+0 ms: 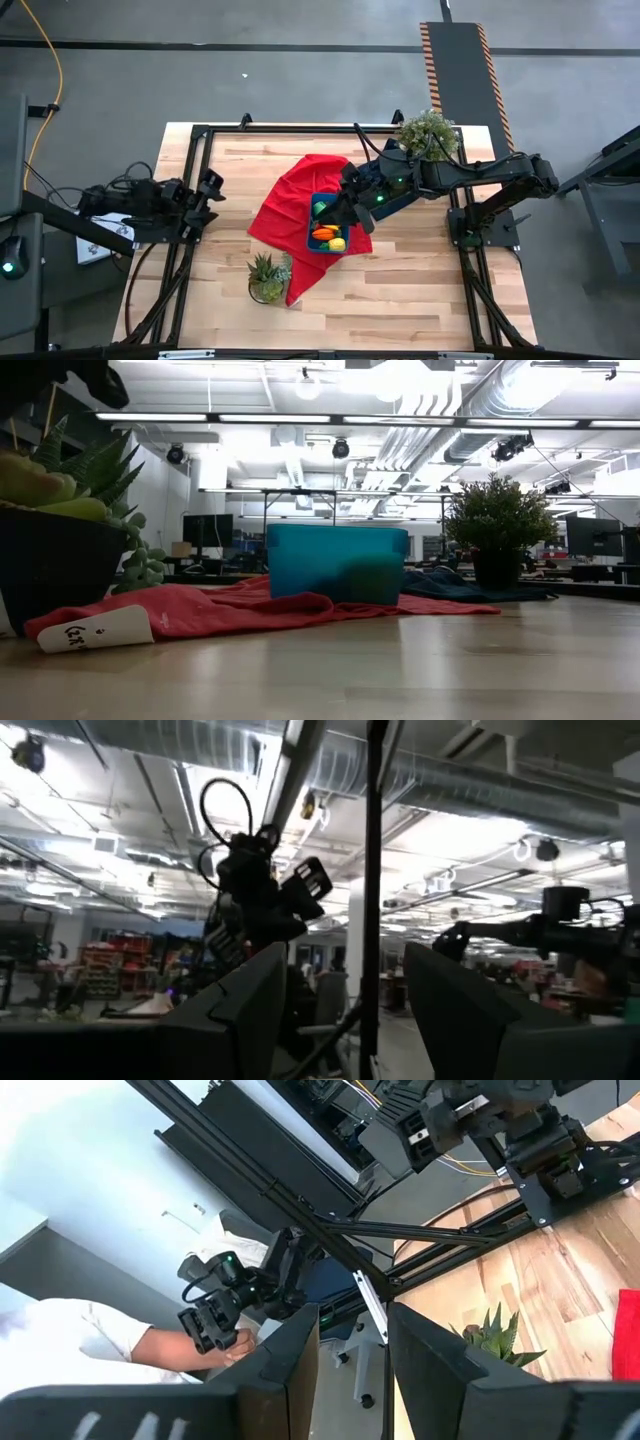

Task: Pick and placing Produce into tupperware
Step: Return to Home Position

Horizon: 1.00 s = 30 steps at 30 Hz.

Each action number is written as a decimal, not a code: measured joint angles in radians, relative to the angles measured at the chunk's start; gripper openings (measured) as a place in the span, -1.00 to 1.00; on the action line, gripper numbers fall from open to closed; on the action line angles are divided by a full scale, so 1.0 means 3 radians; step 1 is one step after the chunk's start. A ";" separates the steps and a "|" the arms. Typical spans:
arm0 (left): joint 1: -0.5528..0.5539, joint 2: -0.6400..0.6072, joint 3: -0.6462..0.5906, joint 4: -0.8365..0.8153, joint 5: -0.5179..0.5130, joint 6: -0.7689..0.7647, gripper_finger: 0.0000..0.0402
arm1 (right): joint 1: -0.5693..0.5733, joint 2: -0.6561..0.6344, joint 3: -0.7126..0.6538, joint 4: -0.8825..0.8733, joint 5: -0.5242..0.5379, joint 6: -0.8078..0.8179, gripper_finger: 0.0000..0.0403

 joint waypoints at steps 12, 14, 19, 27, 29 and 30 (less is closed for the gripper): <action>0.0943 0.0002 -0.0060 -0.0235 0.1106 -0.0659 -0.04 | 0.0000 0.0000 0.0000 0.0000 0.0000 0.0000 -0.43; 0.1014 0.0001 -0.0060 -0.0352 0.1205 -0.0690 -0.04 | 0.0000 0.0000 0.0000 -0.0003 0.0000 -0.0001 -0.43; 0.1050 0.0001 -0.0060 -0.0418 0.1040 -0.0557 -0.04 | 0.0000 0.0001 0.0000 -0.0004 -0.0001 0.0024 -0.43; 0.1051 0.0000 -0.0060 -0.0593 0.0775 -0.0401 -0.04 | 0.0000 0.0001 0.0000 -0.0040 -0.0001 0.0025 -0.43; 0.1051 0.0000 -0.0060 -0.0613 0.0736 -0.0352 -0.04 | -0.0001 0.0001 -0.0001 -0.0050 -0.0001 0.0025 -0.43; 0.1051 0.0000 -0.0060 -0.0613 0.0723 -0.0327 -0.04 | -0.0001 0.0001 -0.0001 -0.0050 -0.0001 0.0028 -0.43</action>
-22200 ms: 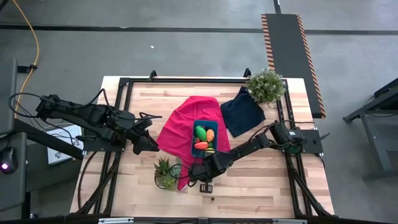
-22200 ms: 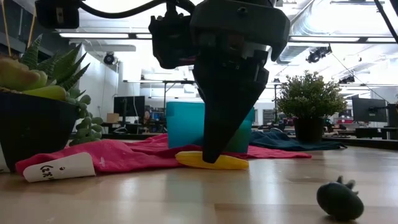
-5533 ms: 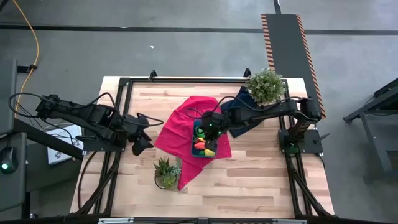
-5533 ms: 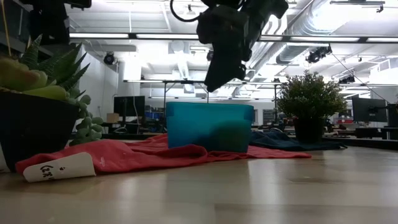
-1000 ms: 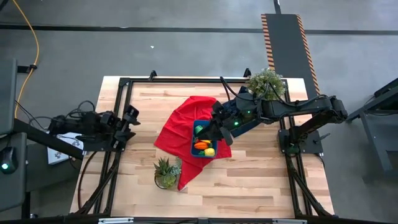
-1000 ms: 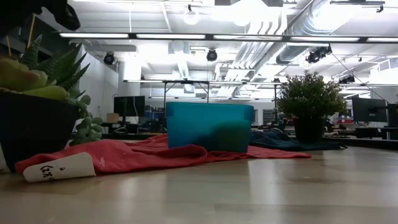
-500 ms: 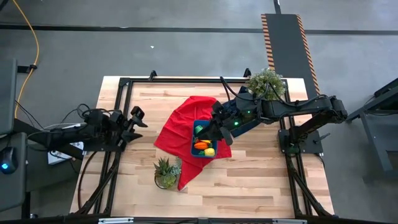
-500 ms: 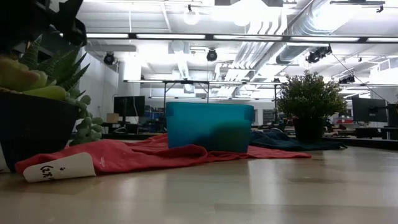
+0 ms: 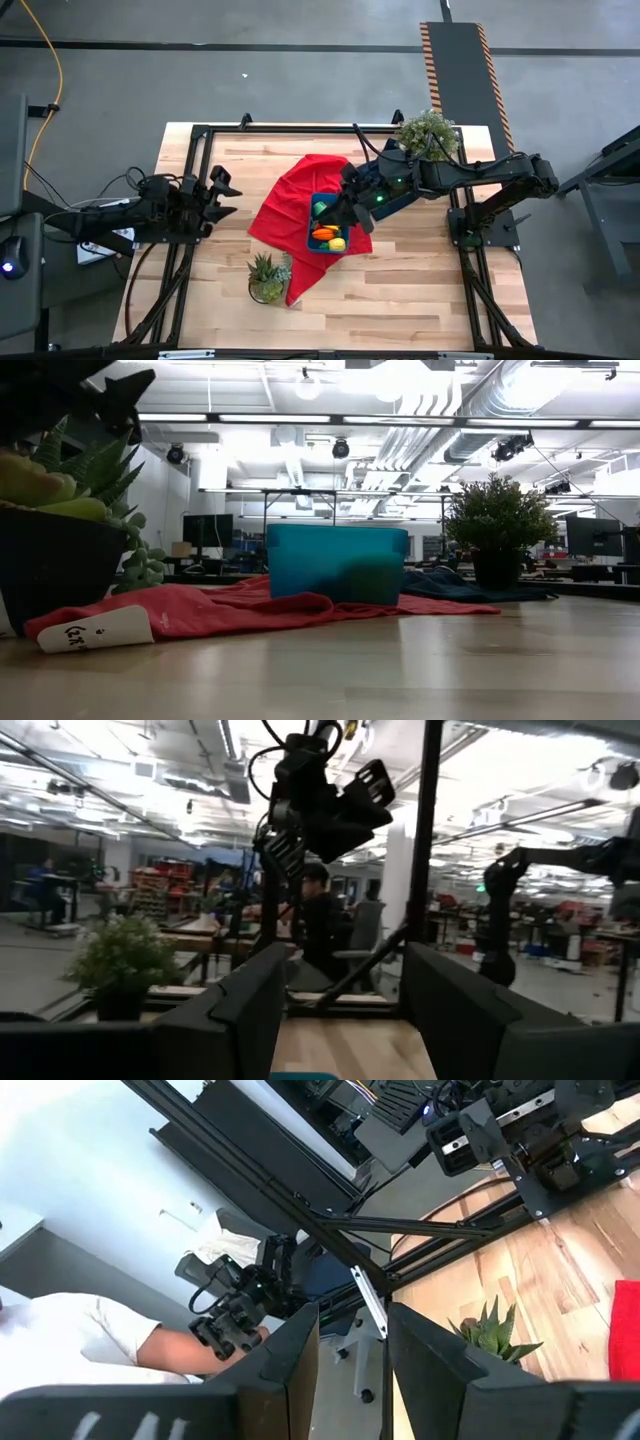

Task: Pick and placing Produce into tupperware
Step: Return to Home Position

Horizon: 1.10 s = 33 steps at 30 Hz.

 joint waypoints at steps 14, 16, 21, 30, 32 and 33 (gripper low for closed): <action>-0.0001 0.0000 0.0000 -0.0665 -0.0168 0.0064 -0.04 | 0.0038 -0.0014 -0.0001 0.0171 -0.0335 0.0264 -0.43; -0.0001 0.0000 0.0000 -0.0775 -0.0170 0.0064 -0.04 | 0.0038 -0.0020 -0.0001 0.0296 -0.0433 0.0196 -0.43; 0.0000 0.0001 0.0000 -0.0982 -0.0181 0.0054 -0.04 | 0.0038 -0.0057 -0.0001 0.0448 -0.0605 0.0132 -0.43; -0.0001 0.0000 0.0001 -0.1046 -0.0402 0.0109 -0.04 | 0.0118 -0.0338 -0.0001 0.0452 -0.0692 -0.0219 -0.43; -0.0001 0.0000 0.0001 -0.1047 -0.0408 0.0193 -0.04 | 0.0152 -0.0428 -0.0001 0.0452 -0.0691 -0.0306 -0.43; -0.0001 0.0001 0.0001 -0.1047 -0.0408 0.0234 -0.04 | 0.0168 -0.0476 -0.0001 0.0450 -0.0691 -0.0339 -0.43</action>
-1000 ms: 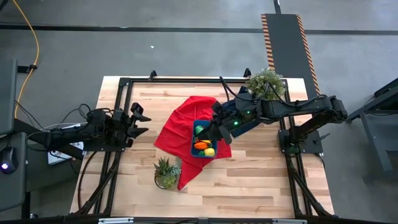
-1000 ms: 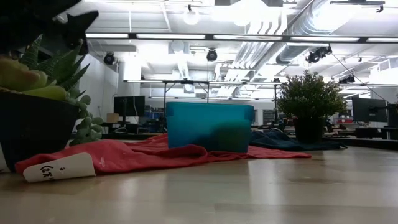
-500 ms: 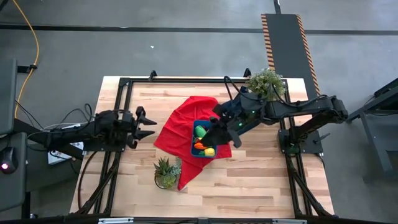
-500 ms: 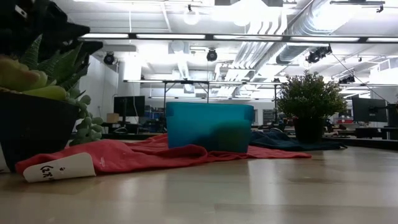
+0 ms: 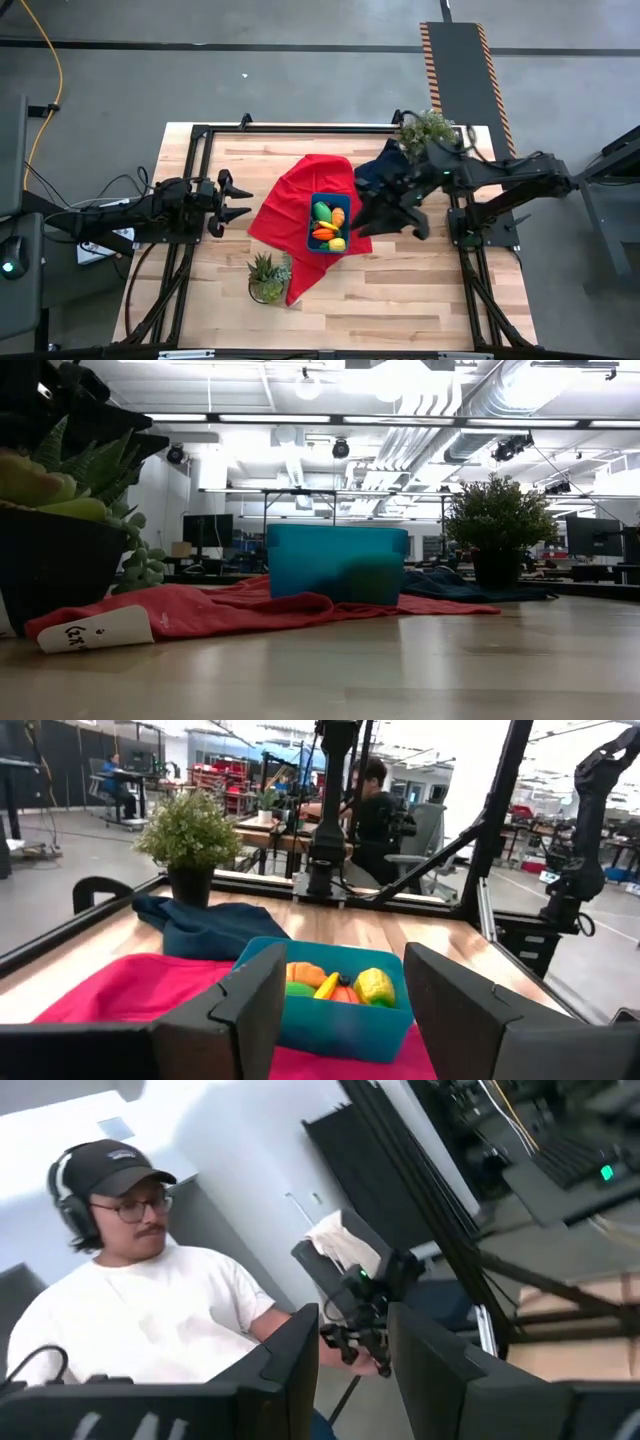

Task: Pick and placing Produce into tupperware
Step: Return to Home Position

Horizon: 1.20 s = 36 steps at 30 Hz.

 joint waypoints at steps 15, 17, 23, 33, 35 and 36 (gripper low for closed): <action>0.0000 0.0000 0.0001 0.0004 0.0013 -0.0092 -0.04 | 0.0276 -0.1069 -0.0181 -0.0774 0.0464 -0.0998 -0.43; 0.0000 0.0000 0.0001 0.0006 0.0012 -0.0091 -0.04 | 0.0299 -0.1294 -0.0362 -0.0771 0.0642 -0.1042 -0.43; 0.0000 0.0001 0.0001 0.0006 0.0013 -0.0089 -0.04 | 0.0311 -0.1837 -0.1080 -0.0104 0.1001 -0.1317 -0.43; 0.0000 0.0001 0.0001 0.0006 0.0013 -0.0084 -0.04 | 0.0044 -0.2110 -0.1993 0.0600 0.1955 -0.1909 -0.43; 0.0000 0.0001 0.0001 0.0007 0.0013 -0.0084 -0.04 | -0.0117 -0.2189 -0.2085 0.0580 0.1954 -0.1897 -0.43; 0.0000 0.0001 0.0001 0.0007 0.0013 -0.0084 -0.04 | -0.0188 -0.2231 -0.2120 0.0592 0.1919 -0.1891 -0.43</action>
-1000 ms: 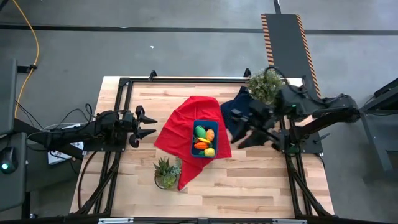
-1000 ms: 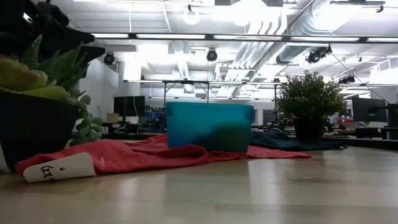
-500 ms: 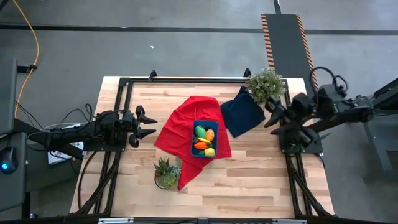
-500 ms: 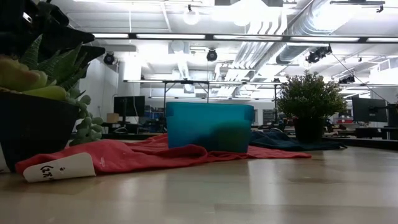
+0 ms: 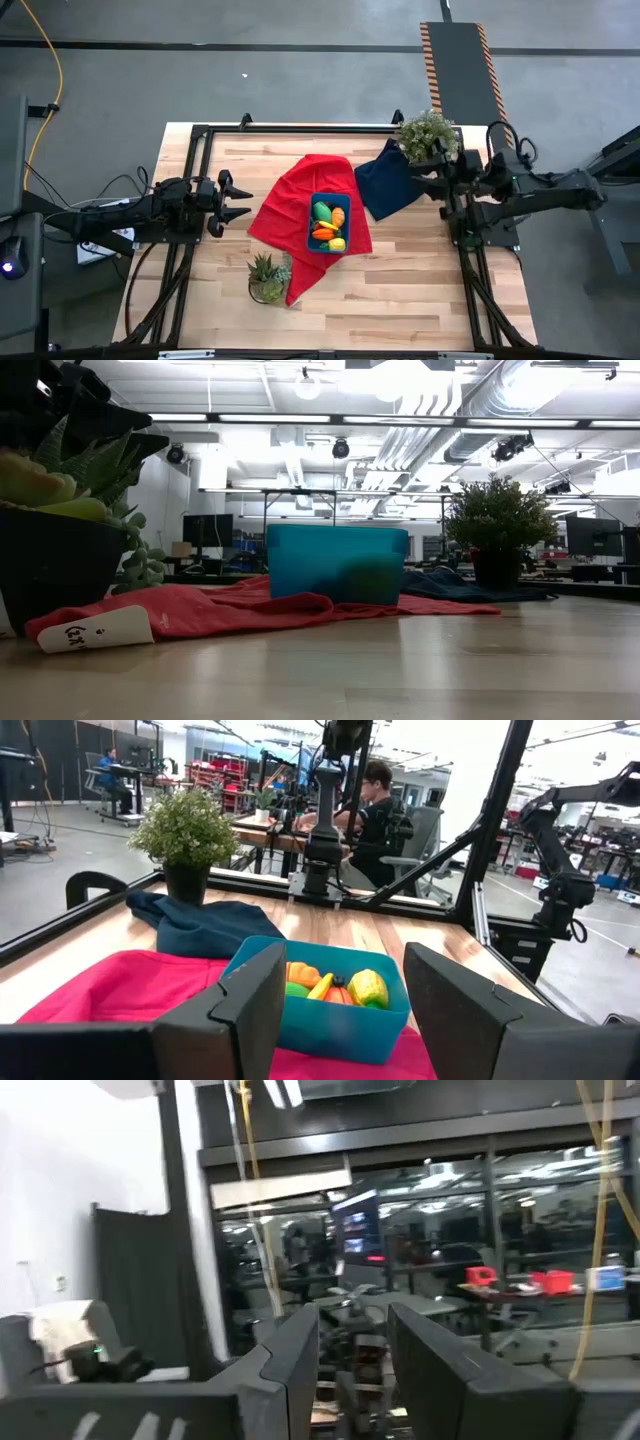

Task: Pick and placing Produce into tupperware
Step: Return to Home Position

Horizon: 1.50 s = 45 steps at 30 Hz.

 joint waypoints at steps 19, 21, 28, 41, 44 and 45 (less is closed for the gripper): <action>0.0000 0.0000 0.0001 0.0001 -0.0001 0.0000 -0.04 | -0.0344 -0.0540 -0.1336 0.1081 -0.0335 0.0184 -0.43; 0.0000 0.0000 0.0001 -0.0001 -0.0001 0.0000 -0.04 | -0.0369 -0.0540 -0.1512 0.1319 -0.0328 0.0235 -0.43; 0.0000 0.0000 0.0001 0.0001 -0.0001 0.0000 -0.04 | -0.0495 -0.0611 -0.1907 0.1538 -0.0485 0.0564 -0.43; 0.0000 0.0000 0.0001 -0.0001 -0.0001 0.0000 -0.04 | -0.0534 -0.0831 -0.2282 0.1643 -0.0794 0.0659 -0.43; 0.0000 0.0000 0.0001 -0.0001 -0.0001 0.0000 -0.04 | -0.0534 -0.0900 -0.2287 0.1531 -0.1007 0.0723 -0.43; 0.0000 0.0000 0.0001 0.0001 -0.0001 0.0000 -0.04 | -0.0534 -0.0927 -0.2287 0.1513 -0.1064 0.0731 -0.43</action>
